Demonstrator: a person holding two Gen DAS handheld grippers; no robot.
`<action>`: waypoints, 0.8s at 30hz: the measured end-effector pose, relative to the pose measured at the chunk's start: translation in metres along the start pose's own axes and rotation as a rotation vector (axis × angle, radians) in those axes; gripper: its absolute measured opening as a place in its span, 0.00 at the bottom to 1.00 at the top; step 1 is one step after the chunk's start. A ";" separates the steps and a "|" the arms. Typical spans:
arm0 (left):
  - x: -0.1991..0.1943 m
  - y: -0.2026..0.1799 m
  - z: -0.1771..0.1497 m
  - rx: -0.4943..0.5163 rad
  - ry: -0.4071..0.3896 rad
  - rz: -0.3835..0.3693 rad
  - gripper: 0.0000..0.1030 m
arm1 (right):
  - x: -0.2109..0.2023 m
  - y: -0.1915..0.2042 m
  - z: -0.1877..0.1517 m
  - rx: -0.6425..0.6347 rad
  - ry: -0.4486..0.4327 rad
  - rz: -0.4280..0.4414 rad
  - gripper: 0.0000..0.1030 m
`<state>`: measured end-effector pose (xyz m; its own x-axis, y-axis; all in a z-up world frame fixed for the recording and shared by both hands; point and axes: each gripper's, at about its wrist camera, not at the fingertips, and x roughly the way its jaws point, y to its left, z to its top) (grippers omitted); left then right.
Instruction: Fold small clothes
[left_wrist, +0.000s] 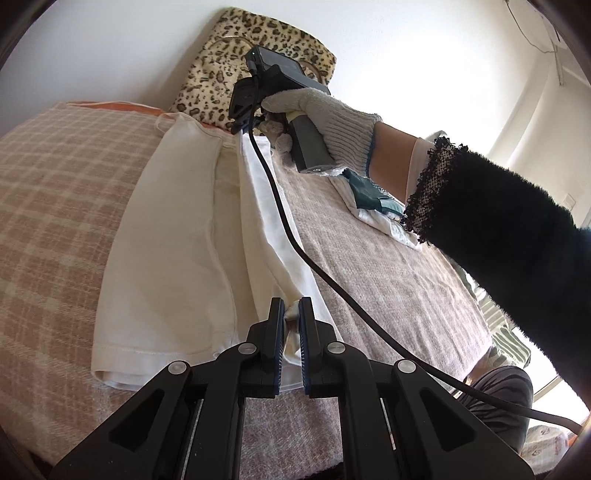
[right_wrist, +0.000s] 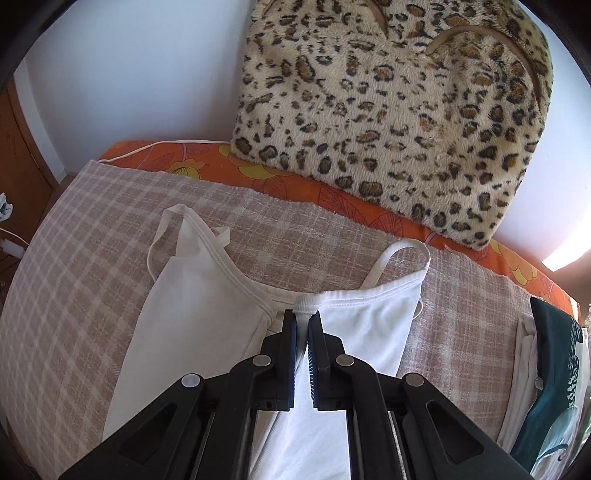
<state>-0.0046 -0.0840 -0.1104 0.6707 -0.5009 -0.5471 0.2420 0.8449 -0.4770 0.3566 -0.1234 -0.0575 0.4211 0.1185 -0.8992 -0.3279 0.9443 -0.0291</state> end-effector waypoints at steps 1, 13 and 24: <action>0.001 0.002 -0.001 -0.004 0.006 0.004 0.06 | 0.004 0.004 0.000 -0.005 0.005 -0.005 0.03; 0.010 0.015 -0.008 -0.039 0.067 0.038 0.08 | 0.037 0.032 -0.012 -0.057 0.040 -0.030 0.10; -0.029 0.009 -0.004 0.011 0.081 0.022 0.21 | -0.013 0.004 -0.027 0.049 -0.051 0.104 0.38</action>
<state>-0.0249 -0.0628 -0.1012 0.6171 -0.4950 -0.6117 0.2357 0.8580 -0.4564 0.3273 -0.1298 -0.0573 0.4302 0.2313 -0.8726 -0.3307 0.9398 0.0860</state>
